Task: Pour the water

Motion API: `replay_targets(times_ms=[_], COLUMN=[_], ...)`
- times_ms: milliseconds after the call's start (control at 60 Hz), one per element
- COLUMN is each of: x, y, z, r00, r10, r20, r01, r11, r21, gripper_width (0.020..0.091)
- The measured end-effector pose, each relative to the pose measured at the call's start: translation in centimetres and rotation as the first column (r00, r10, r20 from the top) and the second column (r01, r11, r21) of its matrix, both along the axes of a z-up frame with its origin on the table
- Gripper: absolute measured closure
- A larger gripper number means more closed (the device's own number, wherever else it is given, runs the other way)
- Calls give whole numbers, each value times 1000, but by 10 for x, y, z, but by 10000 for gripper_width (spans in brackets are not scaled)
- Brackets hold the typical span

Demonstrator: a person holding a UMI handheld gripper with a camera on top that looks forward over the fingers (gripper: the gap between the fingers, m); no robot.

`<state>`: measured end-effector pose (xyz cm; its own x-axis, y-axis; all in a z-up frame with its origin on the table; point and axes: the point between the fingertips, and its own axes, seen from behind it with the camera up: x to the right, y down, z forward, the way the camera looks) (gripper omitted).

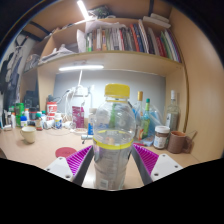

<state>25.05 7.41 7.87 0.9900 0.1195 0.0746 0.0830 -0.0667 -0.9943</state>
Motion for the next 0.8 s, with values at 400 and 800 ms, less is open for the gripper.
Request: replay_targets(times_ms=[400,800], x=[14,-86], y=[18,53], z=[0,121], r00=[992,872], r10=[-105,-41], r20=[-71,488], r01=[105,-41], r11=[994,987], r21=[-1,155], gripper_width=[634,645])
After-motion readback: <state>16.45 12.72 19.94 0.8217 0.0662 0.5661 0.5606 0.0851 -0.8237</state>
